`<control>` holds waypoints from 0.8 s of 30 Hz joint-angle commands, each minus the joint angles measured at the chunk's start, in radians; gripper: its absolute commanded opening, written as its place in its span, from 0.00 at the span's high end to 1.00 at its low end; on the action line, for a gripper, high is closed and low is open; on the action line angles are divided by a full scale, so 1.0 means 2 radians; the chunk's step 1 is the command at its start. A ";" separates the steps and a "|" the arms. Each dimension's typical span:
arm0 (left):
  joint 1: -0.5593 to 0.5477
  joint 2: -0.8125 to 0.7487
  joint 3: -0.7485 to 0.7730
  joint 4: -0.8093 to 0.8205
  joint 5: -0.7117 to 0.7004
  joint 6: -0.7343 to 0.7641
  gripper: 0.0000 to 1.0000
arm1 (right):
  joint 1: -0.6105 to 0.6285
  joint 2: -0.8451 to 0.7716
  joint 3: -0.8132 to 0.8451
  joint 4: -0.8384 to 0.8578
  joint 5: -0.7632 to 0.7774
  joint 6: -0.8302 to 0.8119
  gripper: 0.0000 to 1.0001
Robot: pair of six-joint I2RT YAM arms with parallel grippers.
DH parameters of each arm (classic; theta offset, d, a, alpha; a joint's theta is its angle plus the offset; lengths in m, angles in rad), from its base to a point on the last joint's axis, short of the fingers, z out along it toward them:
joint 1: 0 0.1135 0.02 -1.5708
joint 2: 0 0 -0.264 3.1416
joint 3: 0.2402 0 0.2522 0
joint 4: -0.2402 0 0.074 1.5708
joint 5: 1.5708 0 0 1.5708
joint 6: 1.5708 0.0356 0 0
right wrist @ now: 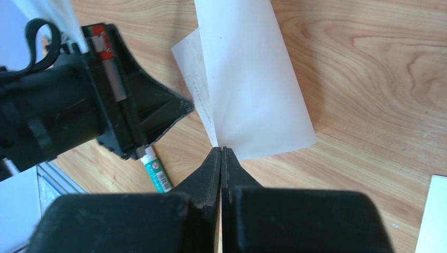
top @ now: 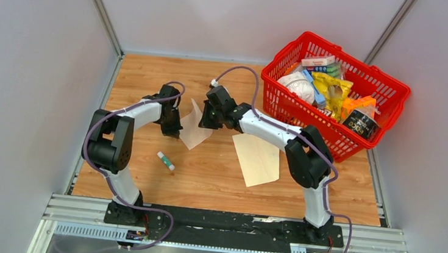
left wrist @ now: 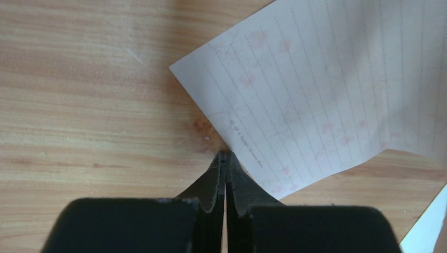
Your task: Place the letter into the envelope and seal it
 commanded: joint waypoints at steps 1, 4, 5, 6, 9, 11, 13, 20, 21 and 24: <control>0.002 0.017 0.011 0.021 0.001 -0.004 1.00 | 0.011 0.007 0.028 0.007 -0.017 0.002 1.00; 0.003 0.028 0.021 0.022 0.002 -0.006 1.00 | 0.019 0.019 0.033 0.010 -0.027 0.010 1.00; 0.002 0.031 0.023 0.022 0.002 -0.006 1.00 | 0.021 0.023 0.034 0.012 -0.028 0.011 1.00; 0.002 0.032 0.025 0.021 0.003 -0.007 1.00 | 0.023 0.028 0.034 0.014 -0.029 0.014 1.00; 0.002 0.033 0.033 0.018 0.003 -0.007 1.00 | 0.026 0.042 0.033 0.021 -0.037 0.021 1.00; 0.003 0.032 0.036 0.012 0.000 -0.005 1.00 | 0.027 0.052 0.030 0.025 -0.044 0.027 1.00; 0.003 0.026 0.035 0.007 0.000 -0.002 1.00 | 0.028 0.057 0.029 0.031 -0.047 0.030 1.00; 0.003 -0.038 -0.001 -0.014 -0.014 0.008 1.00 | 0.030 0.079 0.037 0.029 -0.047 0.031 1.00; 0.004 -0.044 -0.003 -0.017 -0.014 0.009 1.00 | 0.030 0.082 0.039 0.028 -0.045 0.031 1.00; 0.004 -0.068 0.007 -0.026 -0.014 0.011 1.00 | 0.030 0.087 0.042 0.022 -0.041 0.028 1.00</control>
